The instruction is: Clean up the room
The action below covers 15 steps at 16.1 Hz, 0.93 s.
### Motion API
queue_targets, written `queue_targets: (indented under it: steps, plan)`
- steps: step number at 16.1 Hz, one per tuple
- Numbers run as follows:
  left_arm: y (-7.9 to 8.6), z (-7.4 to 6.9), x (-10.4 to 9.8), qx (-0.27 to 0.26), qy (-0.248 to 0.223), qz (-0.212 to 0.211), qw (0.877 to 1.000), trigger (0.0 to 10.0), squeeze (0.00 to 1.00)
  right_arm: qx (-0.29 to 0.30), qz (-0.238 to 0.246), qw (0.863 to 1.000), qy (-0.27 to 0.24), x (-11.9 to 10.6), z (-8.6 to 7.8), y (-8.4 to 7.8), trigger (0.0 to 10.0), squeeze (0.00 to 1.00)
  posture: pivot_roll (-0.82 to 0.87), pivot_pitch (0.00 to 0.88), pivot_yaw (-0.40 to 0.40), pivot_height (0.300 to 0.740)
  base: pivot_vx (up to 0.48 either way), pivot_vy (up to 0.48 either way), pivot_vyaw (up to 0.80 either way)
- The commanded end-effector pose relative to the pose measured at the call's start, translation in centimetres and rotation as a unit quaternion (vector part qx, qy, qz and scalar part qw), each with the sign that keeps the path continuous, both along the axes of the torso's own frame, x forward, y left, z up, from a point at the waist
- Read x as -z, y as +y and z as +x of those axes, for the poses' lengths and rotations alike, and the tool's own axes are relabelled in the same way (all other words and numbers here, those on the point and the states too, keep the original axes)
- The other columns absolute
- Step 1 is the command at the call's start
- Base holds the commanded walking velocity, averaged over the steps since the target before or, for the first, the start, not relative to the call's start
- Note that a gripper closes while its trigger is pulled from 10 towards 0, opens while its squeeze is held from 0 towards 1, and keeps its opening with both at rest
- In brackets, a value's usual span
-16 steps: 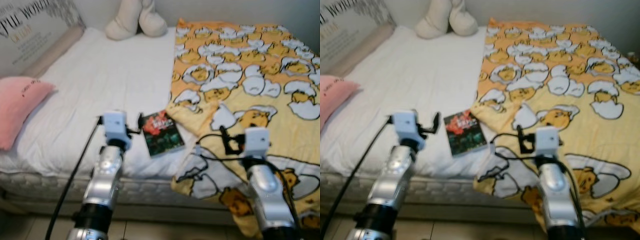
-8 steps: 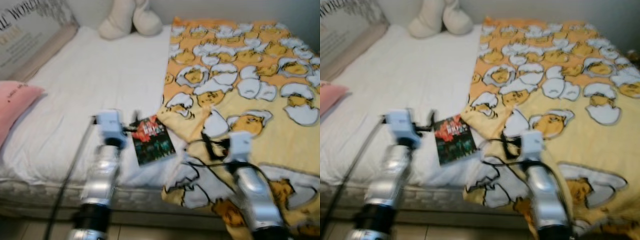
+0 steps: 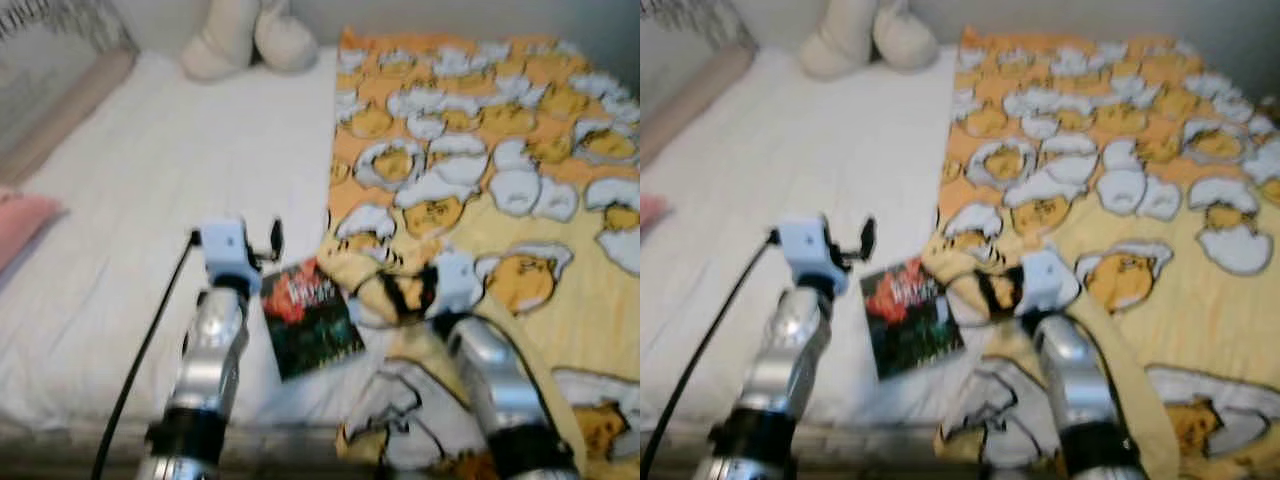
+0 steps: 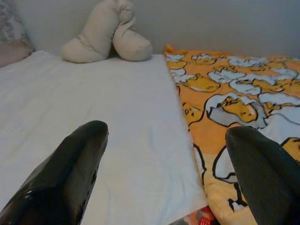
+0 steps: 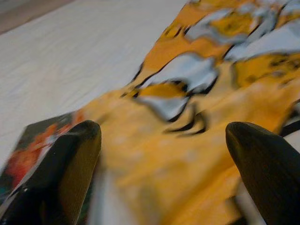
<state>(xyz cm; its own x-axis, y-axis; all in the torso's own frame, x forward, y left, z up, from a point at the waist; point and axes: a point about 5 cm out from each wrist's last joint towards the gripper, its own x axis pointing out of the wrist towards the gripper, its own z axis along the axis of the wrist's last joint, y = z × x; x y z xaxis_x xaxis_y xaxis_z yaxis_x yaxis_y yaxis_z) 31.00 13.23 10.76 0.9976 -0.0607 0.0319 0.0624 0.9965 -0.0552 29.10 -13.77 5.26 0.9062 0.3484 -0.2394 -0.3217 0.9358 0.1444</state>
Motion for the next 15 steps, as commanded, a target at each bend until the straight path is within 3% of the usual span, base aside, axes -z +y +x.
queue_targets:
  steps: [1, 5, 6, 9, 15]
  plan:
    - [1.4, 0.0, -0.2, -0.016, -0.001, 0.005, 1.000, 10.0, 0.00, -0.028, 0.025, 0.999, 0.009, -0.2, 0.4, 1.9, 10.0, 0.00, -0.13, 0.008, 0.067, 0.740, 0.000, 0.000, 0.00]
    - [2.9, 0.8, -1.5, -0.004, -0.013, 0.040, 0.999, 10.0, 0.00, -0.036, 0.049, 0.997, 0.044, 0.9, 0.2, 2.7, 10.0, 0.00, -0.09, 0.047, 0.082, 0.740, 0.000, 0.000, 0.00]
    - [2.8, 0.7, -1.7, 0.030, -0.003, 0.066, 0.997, 10.0, 0.00, -0.016, 0.029, 0.998, 0.048, 1.7, 0.3, 2.1, 10.0, 0.00, -0.07, 0.067, 0.090, 0.740, 0.000, 0.000, 0.00]
    - [2.7, 0.0, -1.9, 0.066, 0.001, 0.075, 0.995, 10.0, 0.00, 0.014, -0.049, 0.999, 0.014, 2.0, 0.9, 1.6, 10.0, 0.00, -0.04, 0.114, 0.114, 0.740, 0.000, 0.000, 0.00]
    - [3.7, -1.7, -1.9, 0.076, 0.016, 0.092, 0.993, 10.0, 0.00, 0.046, -0.039, 0.997, 0.041, 3.3, 1.4, 1.6, 10.0, 0.00, 0.02, 0.160, 0.134, 0.740, 0.000, 0.000, 0.00]
